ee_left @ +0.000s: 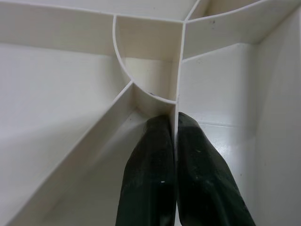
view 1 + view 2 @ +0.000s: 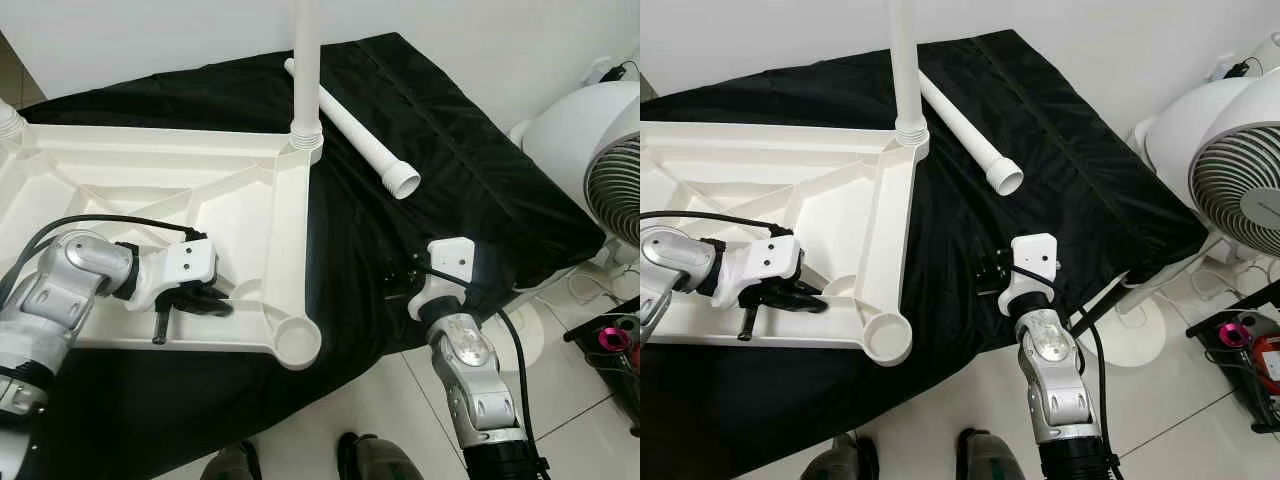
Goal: Building children table
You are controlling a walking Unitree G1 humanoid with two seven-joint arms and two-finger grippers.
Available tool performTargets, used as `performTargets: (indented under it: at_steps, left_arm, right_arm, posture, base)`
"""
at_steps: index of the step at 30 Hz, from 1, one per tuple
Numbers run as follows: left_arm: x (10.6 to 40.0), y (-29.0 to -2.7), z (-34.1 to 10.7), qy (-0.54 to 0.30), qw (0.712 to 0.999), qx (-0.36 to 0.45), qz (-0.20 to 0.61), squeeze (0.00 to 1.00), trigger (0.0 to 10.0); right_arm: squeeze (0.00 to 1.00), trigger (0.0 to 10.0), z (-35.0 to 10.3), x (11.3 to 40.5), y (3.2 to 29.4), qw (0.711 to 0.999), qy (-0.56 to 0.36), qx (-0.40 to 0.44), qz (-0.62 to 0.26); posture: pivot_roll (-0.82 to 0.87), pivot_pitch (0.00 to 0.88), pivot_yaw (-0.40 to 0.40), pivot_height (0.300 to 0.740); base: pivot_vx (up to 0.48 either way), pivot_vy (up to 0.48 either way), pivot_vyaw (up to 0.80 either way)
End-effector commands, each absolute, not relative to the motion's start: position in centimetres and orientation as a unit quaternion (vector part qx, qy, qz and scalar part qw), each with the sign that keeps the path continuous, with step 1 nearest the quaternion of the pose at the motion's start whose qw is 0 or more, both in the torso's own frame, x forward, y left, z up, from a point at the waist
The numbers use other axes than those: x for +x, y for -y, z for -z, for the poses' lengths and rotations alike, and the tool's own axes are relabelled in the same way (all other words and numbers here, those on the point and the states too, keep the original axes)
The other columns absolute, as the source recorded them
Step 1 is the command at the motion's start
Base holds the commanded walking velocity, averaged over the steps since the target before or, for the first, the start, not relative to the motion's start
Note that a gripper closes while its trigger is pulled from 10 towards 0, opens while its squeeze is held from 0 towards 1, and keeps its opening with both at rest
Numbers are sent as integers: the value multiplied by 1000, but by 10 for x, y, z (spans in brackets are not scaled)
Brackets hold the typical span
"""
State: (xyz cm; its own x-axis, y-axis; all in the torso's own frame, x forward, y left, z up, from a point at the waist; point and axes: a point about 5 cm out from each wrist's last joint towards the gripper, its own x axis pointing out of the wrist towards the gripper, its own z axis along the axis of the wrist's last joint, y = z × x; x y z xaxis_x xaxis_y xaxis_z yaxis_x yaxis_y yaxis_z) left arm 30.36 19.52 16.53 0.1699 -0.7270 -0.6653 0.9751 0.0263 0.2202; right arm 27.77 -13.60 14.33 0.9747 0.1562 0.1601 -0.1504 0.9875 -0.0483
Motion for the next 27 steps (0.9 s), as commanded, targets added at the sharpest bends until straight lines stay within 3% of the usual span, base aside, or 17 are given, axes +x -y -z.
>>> performTargets:
  at_steps: [1,2,3,7,11,12,14,15,18,19,20,27]
  left_arm:
    - [313,-196,-163,-149,780,312,521,0,0]
    - [317,-189,-164,-130,805,298,496,0,0]
    - [317,-189,-164,-130,805,298,496,0,0]
    - [326,-187,-166,-102,858,280,418,0,0]
    - [328,-190,-166,-102,873,278,388,0,0]
    - [328,-191,-165,-103,880,273,374,0,471]
    - [328,-192,-164,-104,886,274,360,0,118]
    - [327,-192,-163,-102,887,274,357,0,2706]
    - [326,-192,-163,-102,887,275,356,0,3490]
    - [324,-191,-162,-104,884,273,365,0,6275]
    - [322,-191,-162,-108,883,263,373,1000,10000]
    - [312,-189,-167,-107,862,257,424,1000,10000]
  right_arm:
    - [0,10000,-141,276,135,994,76,-19,-76]
    - [0,10000,-141,276,135,994,76,-19,-75]
    - [0,10000,-141,276,135,994,76,-19,-75]
    - [0,10000,-142,275,137,994,77,-20,-68]
    - [0,10000,-142,275,138,995,77,-19,-65]
    - [0,10000,-142,275,138,995,77,-19,-65]
    - [0,10000,-141,275,137,995,77,-19,-64]
    - [0,10000,-141,275,136,995,76,-19,-65]
    - [0,10000,-141,275,136,995,76,-18,-66]
    - [0,10000,-141,276,135,995,76,-18,-67]
    - [0,10000,-141,276,135,995,76,-18,-67]
    - [0,10000,-142,276,135,994,77,-20,-69]
  posture:
    - [-98,176,29,740]
    - [-105,175,29,740]
    - [-105,175,29,740]
    - [-114,176,28,740]
    - [-114,175,28,740]
    - [-114,176,26,740]
    - [-111,176,26,740]
    - [-108,177,25,740]
    - [-108,177,25,740]
    - [-106,178,24,740]
    - [-105,179,25,740]
    - [-101,179,23,740]
  base:
    - [0,0,0]
    - [0,0,0]
    - [0,0,0]
    - [0,0,0]
    - [0,0,0]
    - [0,0,0]
    - [0,0,0]
    - [0,0,0]
    - [0,0,0]
    - [0,0,0]
    - [0,0,0]
    - [0,0,0]
